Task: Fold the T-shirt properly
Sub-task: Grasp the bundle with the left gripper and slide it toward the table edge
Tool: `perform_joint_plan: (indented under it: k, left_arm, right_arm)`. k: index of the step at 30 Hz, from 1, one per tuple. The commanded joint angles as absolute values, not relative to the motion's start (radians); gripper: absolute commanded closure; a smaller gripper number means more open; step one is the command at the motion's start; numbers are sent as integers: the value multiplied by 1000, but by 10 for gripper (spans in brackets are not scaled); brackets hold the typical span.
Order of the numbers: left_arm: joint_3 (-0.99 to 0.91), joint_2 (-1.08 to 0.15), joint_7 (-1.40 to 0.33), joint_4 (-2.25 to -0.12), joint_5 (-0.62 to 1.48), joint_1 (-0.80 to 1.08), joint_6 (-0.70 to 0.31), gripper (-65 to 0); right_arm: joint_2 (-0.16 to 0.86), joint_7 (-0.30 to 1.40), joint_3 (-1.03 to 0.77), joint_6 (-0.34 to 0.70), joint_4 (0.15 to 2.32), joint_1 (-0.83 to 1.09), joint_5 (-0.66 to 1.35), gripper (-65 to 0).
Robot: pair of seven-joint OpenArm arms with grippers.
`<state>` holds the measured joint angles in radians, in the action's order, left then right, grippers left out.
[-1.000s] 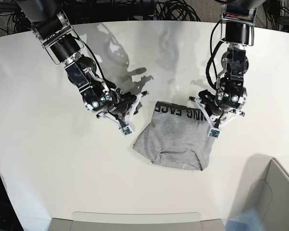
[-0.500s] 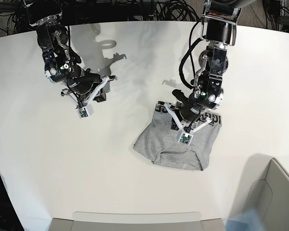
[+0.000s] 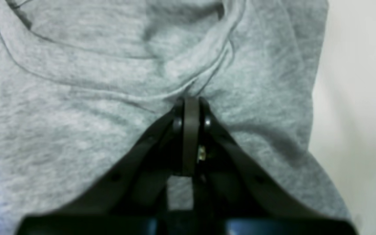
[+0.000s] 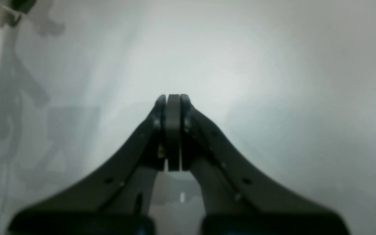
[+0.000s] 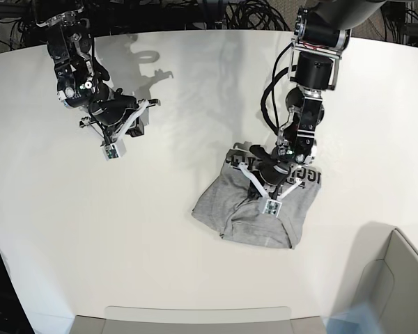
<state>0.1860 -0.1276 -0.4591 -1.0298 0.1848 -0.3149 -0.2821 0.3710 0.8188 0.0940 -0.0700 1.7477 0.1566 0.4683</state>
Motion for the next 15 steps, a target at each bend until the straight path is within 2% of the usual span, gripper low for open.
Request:
perform_joint_plan:
  k: [1, 5, 15]
  left_arm:
    - [142, -139, -476, -1024, 171, -314, -263, 0]
    - [-13, -189, -453, -1009, 171, -308, -266, 0]
    - [-136, -303, -415, -906, 174, -309, -271, 0]
  right_arm:
    - [381, 799, 87, -65, 1767, 145, 472, 0]
    - [380, 799, 87, -65, 1771, 145, 472, 0]
    - [377, 799, 87, -65, 1774, 157, 472, 0]
